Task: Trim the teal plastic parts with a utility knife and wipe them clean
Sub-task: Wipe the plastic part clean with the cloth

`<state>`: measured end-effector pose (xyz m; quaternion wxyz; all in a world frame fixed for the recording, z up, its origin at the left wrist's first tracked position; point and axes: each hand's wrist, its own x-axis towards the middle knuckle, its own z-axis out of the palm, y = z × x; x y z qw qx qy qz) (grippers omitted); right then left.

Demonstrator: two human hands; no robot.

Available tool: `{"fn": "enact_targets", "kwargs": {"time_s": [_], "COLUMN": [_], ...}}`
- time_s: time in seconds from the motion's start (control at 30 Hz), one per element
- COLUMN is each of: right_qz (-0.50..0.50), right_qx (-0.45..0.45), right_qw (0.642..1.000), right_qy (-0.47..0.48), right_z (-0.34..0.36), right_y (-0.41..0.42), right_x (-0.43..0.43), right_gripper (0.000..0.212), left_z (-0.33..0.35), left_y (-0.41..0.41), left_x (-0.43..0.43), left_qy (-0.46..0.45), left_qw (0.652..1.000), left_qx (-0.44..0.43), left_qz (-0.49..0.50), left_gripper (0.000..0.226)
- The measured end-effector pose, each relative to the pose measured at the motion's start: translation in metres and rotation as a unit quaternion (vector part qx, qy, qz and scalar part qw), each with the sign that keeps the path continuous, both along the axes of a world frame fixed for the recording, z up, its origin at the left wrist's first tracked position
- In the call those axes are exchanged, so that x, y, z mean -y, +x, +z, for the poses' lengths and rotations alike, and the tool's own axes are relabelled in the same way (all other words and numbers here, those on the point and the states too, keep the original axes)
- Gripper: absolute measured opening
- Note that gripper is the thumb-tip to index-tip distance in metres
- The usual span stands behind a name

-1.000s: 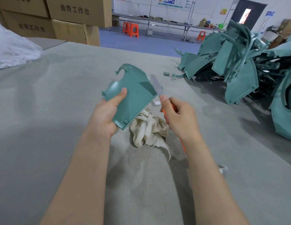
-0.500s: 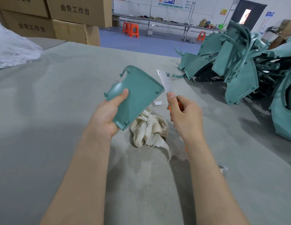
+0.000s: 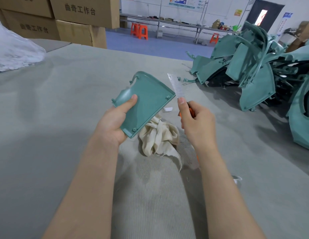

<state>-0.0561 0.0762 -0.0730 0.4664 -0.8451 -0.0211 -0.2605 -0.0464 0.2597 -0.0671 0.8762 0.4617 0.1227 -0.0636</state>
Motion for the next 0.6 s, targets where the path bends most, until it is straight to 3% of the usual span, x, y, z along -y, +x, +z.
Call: {"fn": "enact_targets", "kwargs": {"time_s": [0.5, 0.6], "right_qz": [0.072, 0.074], "right_qx": [-0.014, -0.012], "right_qw": [0.996, 0.997], "right_qy": [-0.047, -0.021], "right_z": [-0.001, 0.0], "right_y": [-0.002, -0.003], "right_x": [-0.01, -0.01], "right_gripper": [0.06, 0.06], "left_z": [0.0, 0.001], "left_y": [0.0, 0.0], "left_x": [-0.001, -0.002], "left_qy": [0.001, 0.001], "left_qw": [1.0, 1.0], "left_qx": [-0.011, -0.01], "left_qz": [0.008, 0.009], "left_gripper": [0.037, 0.034]}}
